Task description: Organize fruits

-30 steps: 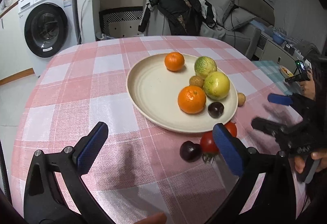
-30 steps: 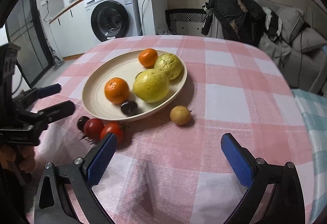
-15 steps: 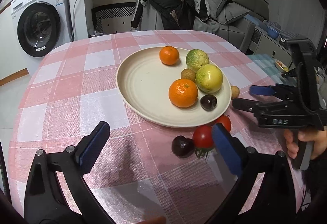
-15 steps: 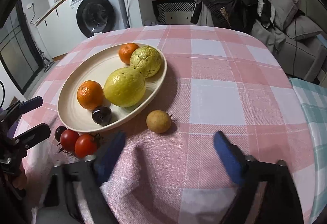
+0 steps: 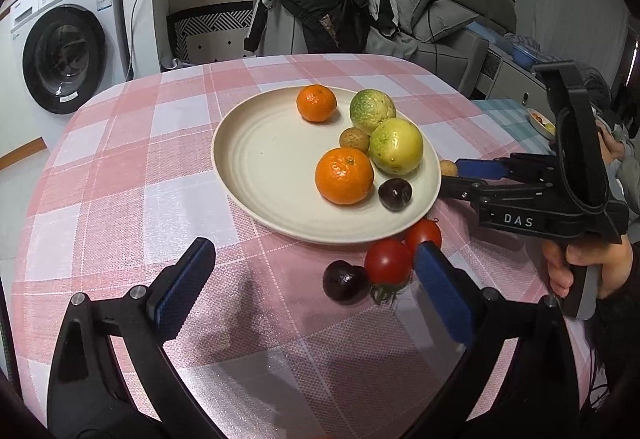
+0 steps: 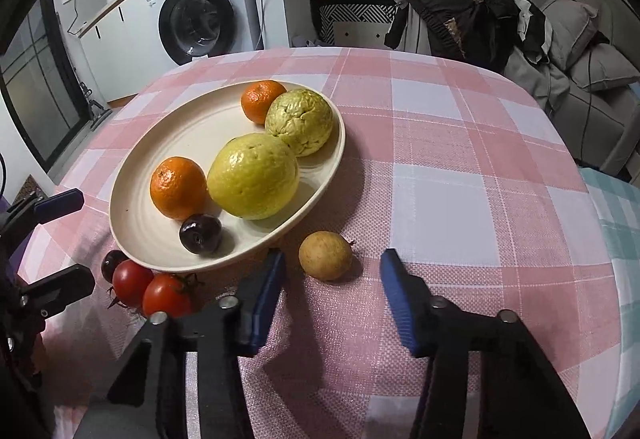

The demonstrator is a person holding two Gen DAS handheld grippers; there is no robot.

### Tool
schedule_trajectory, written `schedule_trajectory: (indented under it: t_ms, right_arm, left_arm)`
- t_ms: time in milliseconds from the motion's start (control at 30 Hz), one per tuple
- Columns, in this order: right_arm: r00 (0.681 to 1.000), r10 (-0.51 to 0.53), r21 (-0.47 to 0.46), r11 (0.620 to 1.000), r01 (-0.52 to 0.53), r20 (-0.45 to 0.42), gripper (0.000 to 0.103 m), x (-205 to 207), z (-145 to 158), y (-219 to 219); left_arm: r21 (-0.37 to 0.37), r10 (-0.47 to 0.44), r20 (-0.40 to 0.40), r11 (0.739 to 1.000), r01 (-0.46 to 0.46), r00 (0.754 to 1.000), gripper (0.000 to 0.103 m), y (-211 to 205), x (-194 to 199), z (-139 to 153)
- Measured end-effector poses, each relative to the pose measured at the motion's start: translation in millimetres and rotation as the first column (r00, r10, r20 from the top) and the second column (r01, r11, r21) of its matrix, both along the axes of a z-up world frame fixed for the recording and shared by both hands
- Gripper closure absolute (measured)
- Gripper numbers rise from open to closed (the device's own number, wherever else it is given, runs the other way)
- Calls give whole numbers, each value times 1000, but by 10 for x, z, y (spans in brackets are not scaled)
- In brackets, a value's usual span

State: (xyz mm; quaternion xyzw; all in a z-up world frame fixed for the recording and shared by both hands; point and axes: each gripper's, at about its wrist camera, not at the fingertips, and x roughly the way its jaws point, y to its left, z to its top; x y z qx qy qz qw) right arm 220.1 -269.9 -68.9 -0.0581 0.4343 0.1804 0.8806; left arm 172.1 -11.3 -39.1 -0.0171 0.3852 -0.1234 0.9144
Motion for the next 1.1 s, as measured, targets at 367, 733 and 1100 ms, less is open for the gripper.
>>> schedule_trajectory:
  t_ms: [367,733,1100]
  right_arm:
    - [1000,16,21,1000,-16,-1,75,15,1,-7]
    - [998,43,51,998,-46,49,75,-415,186,-69]
    - [996,50,54,997,-54,68,75,-567,271,-81]
  left_arm:
    - [-3,-45,-17,999,45,999,5,20,-16,5]
    - [30,-111,-60,993,113,992,18,-6,-28,-97]
    - [23,-122,-79,992,124,989,35,33,-4,-181]
